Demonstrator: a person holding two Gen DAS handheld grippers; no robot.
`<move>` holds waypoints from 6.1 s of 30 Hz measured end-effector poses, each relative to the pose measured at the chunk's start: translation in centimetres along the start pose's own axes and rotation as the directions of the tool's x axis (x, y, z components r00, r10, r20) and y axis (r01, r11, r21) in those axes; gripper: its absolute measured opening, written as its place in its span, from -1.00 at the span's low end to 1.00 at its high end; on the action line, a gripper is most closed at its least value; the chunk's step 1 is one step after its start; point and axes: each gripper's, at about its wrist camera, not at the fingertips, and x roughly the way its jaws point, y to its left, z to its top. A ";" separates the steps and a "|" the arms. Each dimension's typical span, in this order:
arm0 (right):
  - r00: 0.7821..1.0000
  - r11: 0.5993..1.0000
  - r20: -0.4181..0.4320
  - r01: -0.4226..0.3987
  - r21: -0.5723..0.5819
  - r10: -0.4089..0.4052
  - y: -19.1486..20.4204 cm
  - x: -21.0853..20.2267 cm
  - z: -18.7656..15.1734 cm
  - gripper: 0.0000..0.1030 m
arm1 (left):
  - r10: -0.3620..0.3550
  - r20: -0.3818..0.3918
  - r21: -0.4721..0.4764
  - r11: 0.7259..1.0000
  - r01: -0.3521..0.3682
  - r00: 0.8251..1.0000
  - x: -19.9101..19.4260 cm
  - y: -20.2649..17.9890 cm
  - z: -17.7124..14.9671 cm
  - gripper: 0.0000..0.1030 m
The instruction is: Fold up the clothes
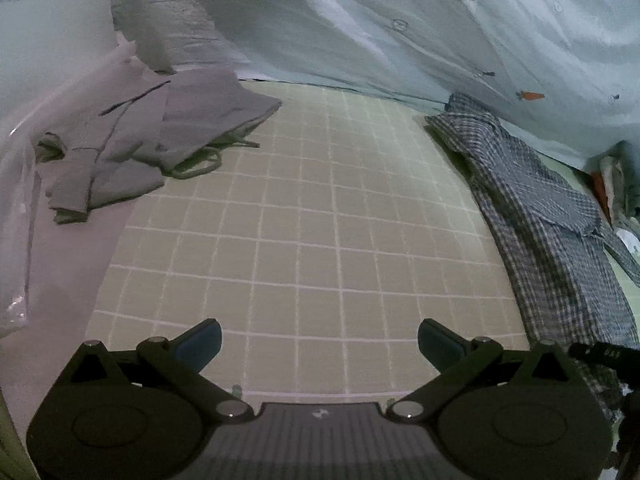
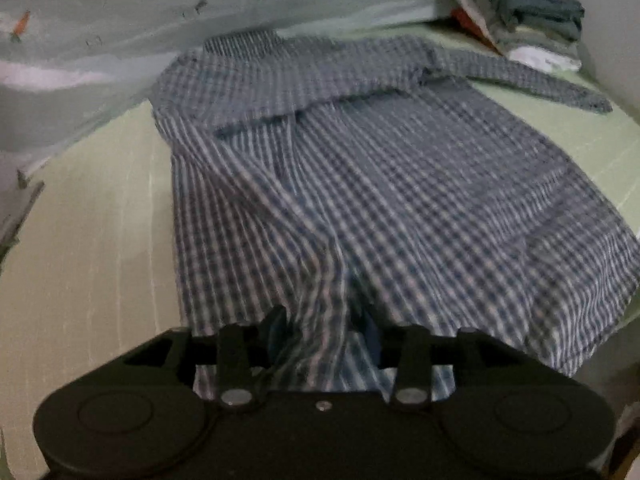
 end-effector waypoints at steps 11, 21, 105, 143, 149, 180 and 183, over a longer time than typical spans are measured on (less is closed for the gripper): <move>0.998 0.987 0.019 -0.062 -0.150 0.065 -4.7 -0.8 -0.5 -0.78 | -0.018 -0.029 0.068 0.997 0.020 0.999 2.9 -7.8 0.3 1.00; 0.973 0.922 -0.034 -0.228 -0.314 0.229 -8.4 -1.8 2.4 0.38 | 0.064 -0.034 0.028 0.998 -0.063 0.997 6.1 -16.1 2.3 1.00; 0.964 0.997 0.258 -0.044 -0.067 0.060 -19.5 20.2 38.2 -0.79 | 0.010 0.022 -0.247 0.969 -0.004 1.000 32.2 -20.5 29.5 -0.22; 0.975 0.945 0.189 -0.050 -0.323 0.116 -16.6 -2.1 6.8 0.93 | -0.051 -0.088 -0.122 0.992 0.040 0.995 6.2 -22.5 0.9 0.62; 0.985 0.983 0.167 -0.014 -0.184 0.045 -21.9 -0.8 7.3 0.99 | -0.106 -0.092 -0.089 0.991 0.098 0.990 8.3 -27.0 2.3 0.62; 0.968 0.858 0.008 -0.219 -0.464 0.251 -29.1 8.5 14.6 0.98 | 0.105 -0.041 -0.714 0.693 -0.103 0.994 5.4 -29.4 -9.4 -0.83; 0.967 0.852 0.010 -0.220 -0.475 0.255 -29.4 8.3 14.5 0.98 | 0.134 -0.081 -0.671 0.725 -0.153 0.988 5.7 -30.2 -9.0 -0.53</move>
